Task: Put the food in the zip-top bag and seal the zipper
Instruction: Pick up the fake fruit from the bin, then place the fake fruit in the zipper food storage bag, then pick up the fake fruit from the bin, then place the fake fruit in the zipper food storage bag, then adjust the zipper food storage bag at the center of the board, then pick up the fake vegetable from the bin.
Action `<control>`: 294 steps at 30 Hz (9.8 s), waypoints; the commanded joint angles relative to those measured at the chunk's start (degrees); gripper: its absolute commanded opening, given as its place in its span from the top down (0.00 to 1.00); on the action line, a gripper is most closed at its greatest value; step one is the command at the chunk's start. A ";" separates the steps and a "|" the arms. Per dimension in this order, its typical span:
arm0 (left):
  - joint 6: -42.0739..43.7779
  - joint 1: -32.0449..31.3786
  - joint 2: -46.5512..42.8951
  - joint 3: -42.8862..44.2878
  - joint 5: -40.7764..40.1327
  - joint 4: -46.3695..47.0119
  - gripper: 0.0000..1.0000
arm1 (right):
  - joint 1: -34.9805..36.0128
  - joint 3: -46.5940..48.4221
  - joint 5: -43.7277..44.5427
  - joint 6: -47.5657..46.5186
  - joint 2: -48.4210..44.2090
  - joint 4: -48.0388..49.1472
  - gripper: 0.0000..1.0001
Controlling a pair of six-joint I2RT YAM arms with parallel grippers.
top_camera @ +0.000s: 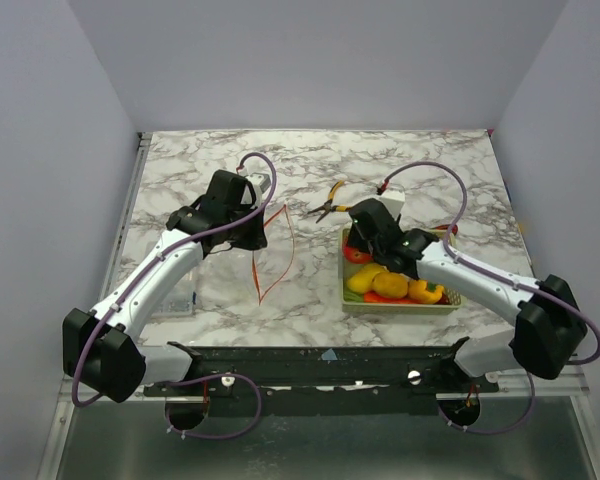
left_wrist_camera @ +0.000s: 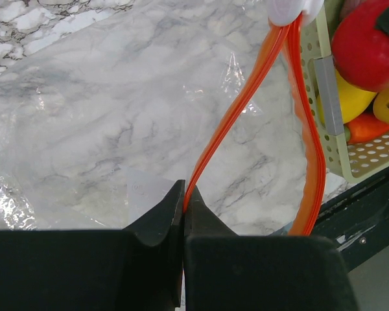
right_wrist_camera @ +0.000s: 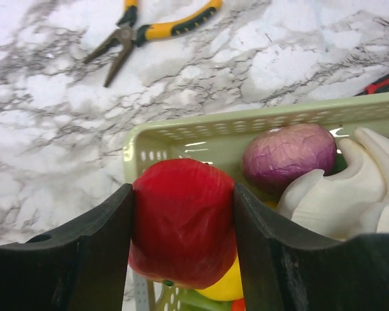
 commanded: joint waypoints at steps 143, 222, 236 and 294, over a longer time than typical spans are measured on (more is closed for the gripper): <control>-1.30 3.85 -10.80 -5.24 -2.11 3.86 1.00 | 12.46 -9.50 -44.53 -8.45 -24.18 33.32 0.94; -5.14 6.58 -14.06 -6.24 4.27 6.45 1.00 | 20.01 9.71 -15.33 -1.67 2.66 17.21 0.25; -10.15 6.64 -15.08 -1.90 2.07 0.00 1.00 | 21.67 6.73 -12.91 -0.46 4.70 21.39 0.50; -7.64 14.66 -16.31 -8.07 8.59 7.49 1.00 | 19.83 6.50 9.49 -1.06 -22.51 -14.49 0.15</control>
